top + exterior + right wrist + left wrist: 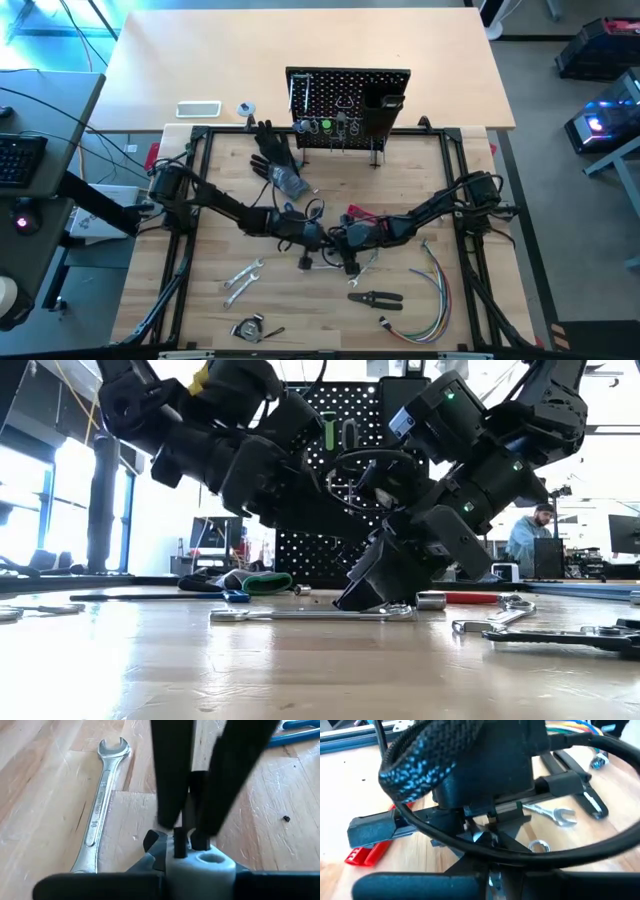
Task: Hang tools onto peg board
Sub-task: Put the hex allen key set into the black bin on the pegboard
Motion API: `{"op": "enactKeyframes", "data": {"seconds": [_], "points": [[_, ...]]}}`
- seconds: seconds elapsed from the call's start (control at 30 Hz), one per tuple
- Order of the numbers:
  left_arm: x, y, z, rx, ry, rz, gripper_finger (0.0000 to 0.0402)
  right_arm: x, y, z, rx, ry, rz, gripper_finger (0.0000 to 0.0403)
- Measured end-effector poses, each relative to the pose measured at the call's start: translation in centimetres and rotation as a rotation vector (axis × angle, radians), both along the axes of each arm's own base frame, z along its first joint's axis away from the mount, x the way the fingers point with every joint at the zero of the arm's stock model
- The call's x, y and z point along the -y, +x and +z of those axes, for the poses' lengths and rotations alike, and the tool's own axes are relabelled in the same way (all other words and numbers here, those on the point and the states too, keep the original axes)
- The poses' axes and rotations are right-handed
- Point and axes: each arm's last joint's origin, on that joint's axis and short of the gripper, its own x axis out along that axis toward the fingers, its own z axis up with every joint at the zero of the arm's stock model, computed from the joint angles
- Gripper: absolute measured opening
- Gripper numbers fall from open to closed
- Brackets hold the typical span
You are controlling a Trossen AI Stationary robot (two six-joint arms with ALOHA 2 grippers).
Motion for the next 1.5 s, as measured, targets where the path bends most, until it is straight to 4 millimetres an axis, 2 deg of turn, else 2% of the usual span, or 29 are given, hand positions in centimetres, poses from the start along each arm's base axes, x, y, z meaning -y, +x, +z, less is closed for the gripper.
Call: {"op": "enactKeyframes", "data": {"seconds": [0.2,0.27,0.4,0.5,0.57,0.77,1.17,1.33,1.5], "points": [[-0.4,-1.8,1.7,-0.118,0.096,0.0,0.0019,0.2,-0.3,1.8,0.01,-0.013,-0.016,0.0029],[-0.5,-2.3,3.1,-0.117,0.112,0.011,0.0019,0.3,-0.6,2.6,0.008,-0.035,-0.029,0.0029],[-0.9,-3.8,4.9,-0.177,0.147,0.045,0.0019,0.6,-1.1,5.4,0.045,-0.072,-0.054,0.0028],[-0.9,-4.7,6.7,-0.159,0.156,0.065,0.0019,0.7,-1.7,7.7,0.085,-0.088,-0.061,0.0028],[-0.9,-5.2,7.7,-0.132,0.162,0.082,0.0019,0.8,-2.1,9.7,0.148,-0.104,-0.068,0.0028],[-0.7,-6.2,9.4,-0.098,0.173,0.101,0.0019,1.4,-3.8,16.1,0.282,-0.198,-0.083,0.0028],[-0.4,-6.0,8.9,-0.107,0.152,0.106,0.0019,2.5,-5.8,31.8,0.532,-0.478,-0.077,0.0028],[0.0,-6.0,8.5,-0.127,0.138,0.103,0.0019,4.2,-7.0,38.1,0.635,-0.606,-0.126,0.0028],[0.5,-6.0,8.3,-0.133,0.125,0.097,0.0019,7.2,-9.1,43.3,0.728,-0.659,-0.224,0.0028]]}}
